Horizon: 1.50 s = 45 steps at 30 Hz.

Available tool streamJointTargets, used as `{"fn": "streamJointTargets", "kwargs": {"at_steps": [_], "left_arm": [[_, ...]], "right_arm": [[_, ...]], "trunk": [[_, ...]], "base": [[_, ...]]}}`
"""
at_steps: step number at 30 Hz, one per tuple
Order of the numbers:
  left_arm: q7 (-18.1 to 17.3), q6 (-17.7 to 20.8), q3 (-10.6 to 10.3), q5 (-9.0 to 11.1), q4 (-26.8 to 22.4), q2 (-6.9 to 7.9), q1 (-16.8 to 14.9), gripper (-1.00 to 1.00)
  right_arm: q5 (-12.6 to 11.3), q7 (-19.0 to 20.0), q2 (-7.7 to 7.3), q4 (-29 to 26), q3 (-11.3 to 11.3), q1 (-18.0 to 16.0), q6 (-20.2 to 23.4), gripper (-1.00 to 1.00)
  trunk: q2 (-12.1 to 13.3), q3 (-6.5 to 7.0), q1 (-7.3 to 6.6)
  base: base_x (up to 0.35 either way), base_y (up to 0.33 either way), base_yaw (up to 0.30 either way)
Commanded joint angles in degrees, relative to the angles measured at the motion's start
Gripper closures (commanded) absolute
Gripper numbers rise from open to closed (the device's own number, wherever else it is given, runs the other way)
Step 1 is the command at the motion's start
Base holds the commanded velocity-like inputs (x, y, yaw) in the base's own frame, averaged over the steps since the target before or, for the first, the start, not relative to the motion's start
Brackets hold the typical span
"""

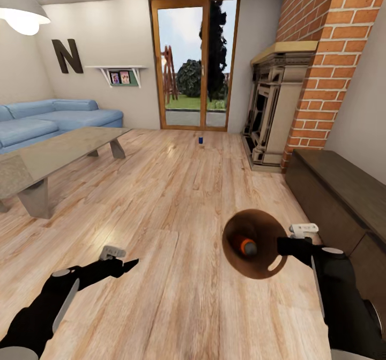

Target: Put the three can of soda from the living room inside the tash can in the kitchen.

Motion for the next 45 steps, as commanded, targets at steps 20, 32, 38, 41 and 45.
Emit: {"fn": "streamJointTargets", "kwargs": {"at_steps": [20,32,38,41,45], "left_arm": [[8.1,-4.1,2.7,0.6,3.8,-1.71,0.1,-1.0],[8.3,-3.9,2.8,0.6,3.6,-1.71,0.1,-1.0],[8.3,-3.9,2.8,0.6,3.5,-1.71,0.1,-1.0],[8.4,-3.9,2.8,0.6,3.6,-1.73,0.1,-1.0],[9.2,-3.9,2.8,0.7,3.6,-1.72,0.0,-1.0]], "right_arm": [[-0.4,-0.1,4.09,0.0,0.7,0.6,-1.5,1.0],[-0.4,-0.1,4.44,0.2,0.7,0.7,-1.6,1.0],[-0.4,-0.1,4.45,0.5,0.7,0.7,-1.6,1.0],[-0.4,-0.1,4.45,0.6,0.7,0.7,-1.6,1.0],[-0.4,-0.1,4.43,0.7,0.7,0.7,-1.6,1.0]], "trunk": [[0.0,0.01,0.0],[0.0,0.01,0.0],[0.0,0.01,0.0],[0.0,0.01,0.0],[0.0,0.01,0.0]], "base": [[0.0,0.04,0.0],[0.0,0.269,0.023],[0.0,0.285,0.098],[0.0,0.271,0.11],[0.0,0.258,0.12]]}}
